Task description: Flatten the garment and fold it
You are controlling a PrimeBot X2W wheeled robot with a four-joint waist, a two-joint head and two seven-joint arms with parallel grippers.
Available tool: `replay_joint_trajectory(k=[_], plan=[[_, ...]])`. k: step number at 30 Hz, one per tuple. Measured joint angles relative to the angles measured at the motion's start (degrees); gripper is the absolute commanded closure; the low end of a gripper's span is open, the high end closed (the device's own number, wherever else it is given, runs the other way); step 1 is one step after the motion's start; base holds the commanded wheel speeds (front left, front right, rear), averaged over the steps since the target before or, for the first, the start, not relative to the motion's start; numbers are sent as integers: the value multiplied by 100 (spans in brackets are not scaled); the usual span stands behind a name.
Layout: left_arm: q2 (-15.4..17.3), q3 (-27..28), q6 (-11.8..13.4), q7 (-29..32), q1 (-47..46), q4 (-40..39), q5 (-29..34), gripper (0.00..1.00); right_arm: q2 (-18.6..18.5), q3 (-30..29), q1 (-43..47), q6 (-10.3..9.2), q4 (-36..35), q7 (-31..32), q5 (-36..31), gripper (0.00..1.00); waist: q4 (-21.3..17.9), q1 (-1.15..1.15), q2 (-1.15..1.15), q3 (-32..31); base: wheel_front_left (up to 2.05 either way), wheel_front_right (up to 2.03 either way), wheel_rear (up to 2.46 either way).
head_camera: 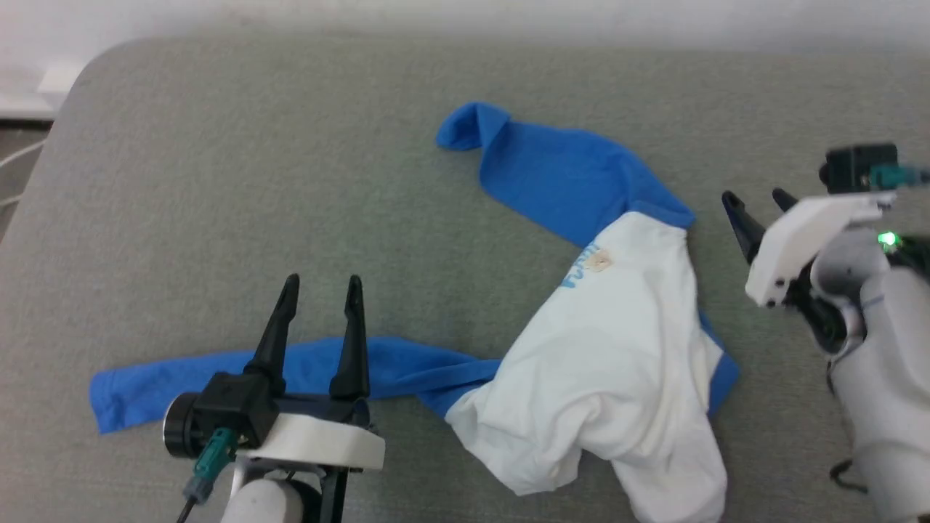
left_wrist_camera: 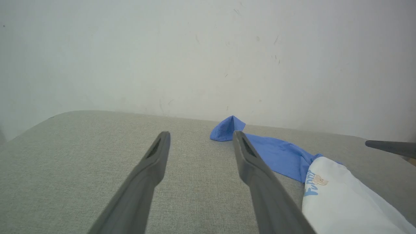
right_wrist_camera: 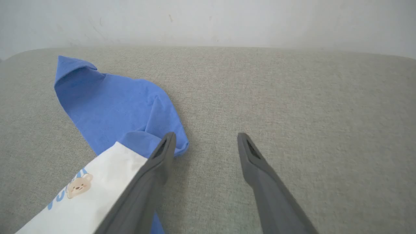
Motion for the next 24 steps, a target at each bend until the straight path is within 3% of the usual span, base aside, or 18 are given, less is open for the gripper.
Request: replay_joint_trajectory(k=[8, 14, 15, 16, 17, 20, 24], plan=[[-235, 51, -246, 0, -310, 30, 112, 0, -381, 953, -1193, 0, 947, 1382, 738, 0, 430, 1, 0, 520, 0, 0, 0], [-344, 145, -349, 0, -400, 100, 152, 0, -510, 1137, -1633, 2, 1561, 2410, 1042, 0, 665, -2, 0, 863, 0, 0, 0], [-357, 166, -356, 0, -404, 116, 152, 0, -520, 1115, -1710, 1, 1622, 2564, 1109, 49, 697, -2, 0, 899, 0, 0, 0], [-359, 191, -392, 0, -405, 133, 153, 0, -527, 1069, -1771, -1, 1683, 2687, 1189, 65, 726, -2, 0, 928, 0, 0, 0], [-363, 213, -393, 0, -405, 154, 154, 0, -544, 1029, -1819, -1, 1720, 2791, 1260, 100, 750, -2, 0, 948, 0, 0, 0], [-376, 279, -402, 0, -405, 225, 191, 0, -552, 1085, -1836, -2, 1661, 2769, 1359, 100, 758, -1, 0, 936, 0, 0, 0], [-398, 354, -489, 0, -404, 335, 212, 0, -517, 1430, -1659, -1, 1280, 2096, 1351, 100, 696, 0, 0, 830, 0, 0, 0]])
